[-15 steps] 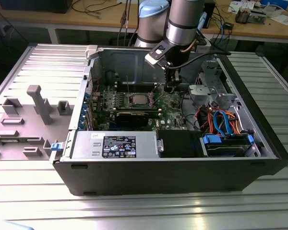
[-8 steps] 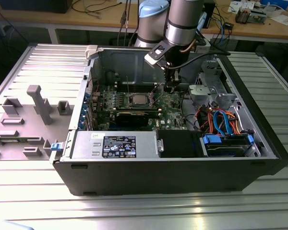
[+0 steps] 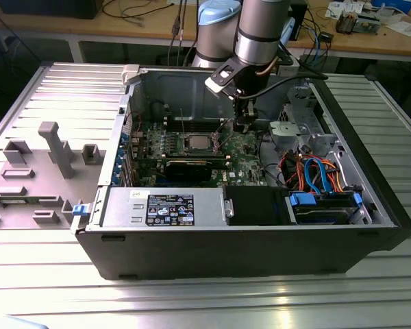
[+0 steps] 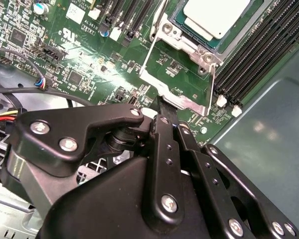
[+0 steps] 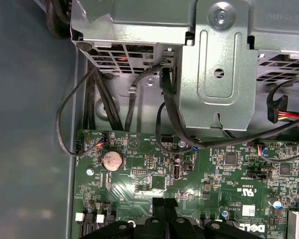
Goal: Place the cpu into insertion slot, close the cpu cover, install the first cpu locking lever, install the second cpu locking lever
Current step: 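Close the cpu cover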
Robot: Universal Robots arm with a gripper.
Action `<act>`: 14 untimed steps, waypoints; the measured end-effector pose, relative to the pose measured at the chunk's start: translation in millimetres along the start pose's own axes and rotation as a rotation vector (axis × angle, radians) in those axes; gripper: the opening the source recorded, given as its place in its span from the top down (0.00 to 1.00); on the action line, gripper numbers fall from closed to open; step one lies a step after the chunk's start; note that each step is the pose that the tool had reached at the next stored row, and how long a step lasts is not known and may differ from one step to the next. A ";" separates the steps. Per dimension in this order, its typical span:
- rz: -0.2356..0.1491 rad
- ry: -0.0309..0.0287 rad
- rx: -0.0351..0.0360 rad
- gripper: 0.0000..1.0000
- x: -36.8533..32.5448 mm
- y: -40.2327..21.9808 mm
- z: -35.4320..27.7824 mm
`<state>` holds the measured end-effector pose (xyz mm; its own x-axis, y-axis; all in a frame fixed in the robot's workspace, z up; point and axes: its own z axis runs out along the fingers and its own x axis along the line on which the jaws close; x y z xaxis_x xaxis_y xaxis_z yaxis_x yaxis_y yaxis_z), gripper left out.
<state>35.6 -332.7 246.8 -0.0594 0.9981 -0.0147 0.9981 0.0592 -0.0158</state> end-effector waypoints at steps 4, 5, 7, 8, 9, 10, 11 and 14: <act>0.000 0.0002 0.0003 0.89 0.1 -1.5 0.3; 0.000 0.0002 0.0003 0.89 0.1 -2.2 0.3; 0.000 0.0001 0.0003 0.89 0.3 -4.7 0.3; 0.000 0.0001 0.0003 0.89 0.3 -5.4 0.4; 0.000 0.0001 0.0003 0.89 0.4 -6.2 0.4; 0.000 0.0001 0.0003 0.89 0.4 -6.6 0.4; 0.000 0.0001 0.0003 0.89 0.4 -7.4 0.5; 0.000 0.0000 0.0003 0.89 0.5 -8.7 0.6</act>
<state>26.9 -332.7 246.4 -0.0593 0.9981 -0.0147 0.9981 0.0590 -0.0161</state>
